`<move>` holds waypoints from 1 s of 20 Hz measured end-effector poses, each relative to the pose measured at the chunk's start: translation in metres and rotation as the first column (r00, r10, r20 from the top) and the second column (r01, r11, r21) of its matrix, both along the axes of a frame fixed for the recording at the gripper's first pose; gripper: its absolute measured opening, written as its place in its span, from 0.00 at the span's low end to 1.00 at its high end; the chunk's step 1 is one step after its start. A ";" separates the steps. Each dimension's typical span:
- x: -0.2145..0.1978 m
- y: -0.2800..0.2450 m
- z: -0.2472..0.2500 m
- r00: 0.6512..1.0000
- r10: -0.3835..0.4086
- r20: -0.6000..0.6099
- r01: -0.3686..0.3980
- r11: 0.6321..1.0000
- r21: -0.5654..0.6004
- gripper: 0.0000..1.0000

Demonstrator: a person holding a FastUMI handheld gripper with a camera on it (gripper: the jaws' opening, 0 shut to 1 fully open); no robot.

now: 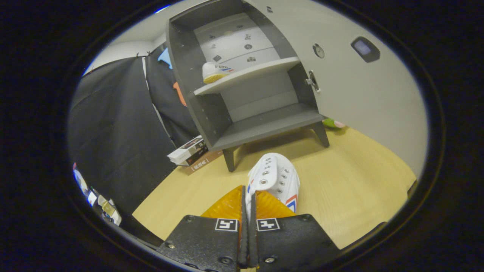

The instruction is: Open the shoe cabinet door, grab the shoes and put them into the shoe cabinet, then close the shoe cabinet door.

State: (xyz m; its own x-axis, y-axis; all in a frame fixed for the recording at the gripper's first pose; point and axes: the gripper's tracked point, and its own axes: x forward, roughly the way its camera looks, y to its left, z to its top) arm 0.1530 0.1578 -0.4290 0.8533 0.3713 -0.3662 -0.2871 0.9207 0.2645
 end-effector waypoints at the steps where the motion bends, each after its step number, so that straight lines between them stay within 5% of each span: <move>1: -0.003 0.002 0.015 1.000 0.012 0.023 -0.012 1.000 -0.003 0.05; 10: -0.007 0.017 0.153 0.975 0.062 0.213 -0.049 0.997 -0.067 0.05; 20: 0.043 0.016 0.244 0.938 0.023 0.347 0.066 0.968 -0.243 0.05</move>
